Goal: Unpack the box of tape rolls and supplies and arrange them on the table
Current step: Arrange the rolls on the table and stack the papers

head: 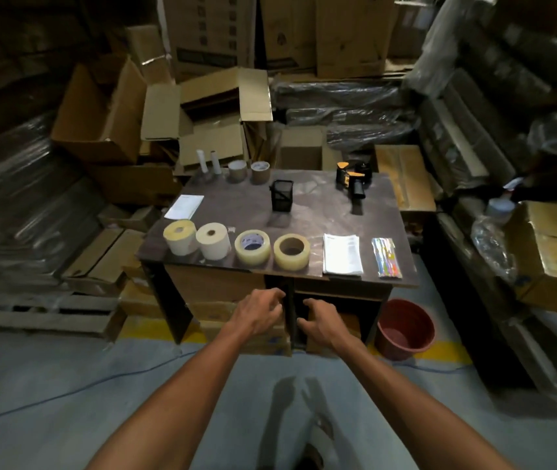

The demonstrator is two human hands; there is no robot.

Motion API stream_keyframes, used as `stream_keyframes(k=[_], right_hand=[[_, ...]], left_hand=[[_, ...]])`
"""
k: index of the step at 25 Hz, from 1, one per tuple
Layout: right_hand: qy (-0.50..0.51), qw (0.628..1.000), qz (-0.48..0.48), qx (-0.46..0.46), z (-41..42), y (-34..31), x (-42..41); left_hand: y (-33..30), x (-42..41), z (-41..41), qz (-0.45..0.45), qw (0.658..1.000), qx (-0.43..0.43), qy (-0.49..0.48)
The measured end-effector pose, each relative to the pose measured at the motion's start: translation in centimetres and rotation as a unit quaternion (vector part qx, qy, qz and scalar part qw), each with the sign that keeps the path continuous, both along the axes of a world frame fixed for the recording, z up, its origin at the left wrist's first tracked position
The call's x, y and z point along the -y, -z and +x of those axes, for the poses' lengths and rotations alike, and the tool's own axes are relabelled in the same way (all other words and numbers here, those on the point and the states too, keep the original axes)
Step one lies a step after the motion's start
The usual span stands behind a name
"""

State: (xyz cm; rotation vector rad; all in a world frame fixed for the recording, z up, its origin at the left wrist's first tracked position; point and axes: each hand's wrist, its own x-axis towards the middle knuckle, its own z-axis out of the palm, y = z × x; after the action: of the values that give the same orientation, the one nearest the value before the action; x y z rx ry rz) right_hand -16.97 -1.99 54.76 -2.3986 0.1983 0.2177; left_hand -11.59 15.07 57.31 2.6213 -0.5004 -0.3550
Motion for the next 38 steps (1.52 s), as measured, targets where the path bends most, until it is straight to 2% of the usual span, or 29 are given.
stream_keyframes(k=[8, 11, 15, 20, 29, 38], right_hand=[[-0.013, 0.998, 0.033, 0.053, 18.6, -3.0, 1.4], [-0.037, 0.998, 0.020, 0.041, 23.3, -3.7, 0.7], [-0.068, 0.997, 0.013, 0.040, 29.1, -3.1, -1.1], [-0.060, 0.998, 0.005, 0.035, 37.4, -1.3, -4.5], [0.039, 0.999, 0.032, 0.004, 53.0, 0.9, -13.8], [0.110, 0.988, 0.107, 0.025, 68.0, 3.9, -20.4]], left_hand=[[-2.9, 0.3, 14.7, -0.044, 0.996, 0.029, -0.065], [-3.2, -0.6, 18.8, -0.055, 0.992, 0.015, -0.109], [-2.9, -2.5, 24.7, -0.071, 0.987, -0.002, -0.145], [-1.5, -5.8, 34.2, -0.092, 0.984, -0.007, -0.153], [1.3, -15.6, 53.6, -0.087, 0.989, -0.028, -0.114], [6.7, -20.0, 69.6, -0.170, 0.963, -0.057, -0.202]])
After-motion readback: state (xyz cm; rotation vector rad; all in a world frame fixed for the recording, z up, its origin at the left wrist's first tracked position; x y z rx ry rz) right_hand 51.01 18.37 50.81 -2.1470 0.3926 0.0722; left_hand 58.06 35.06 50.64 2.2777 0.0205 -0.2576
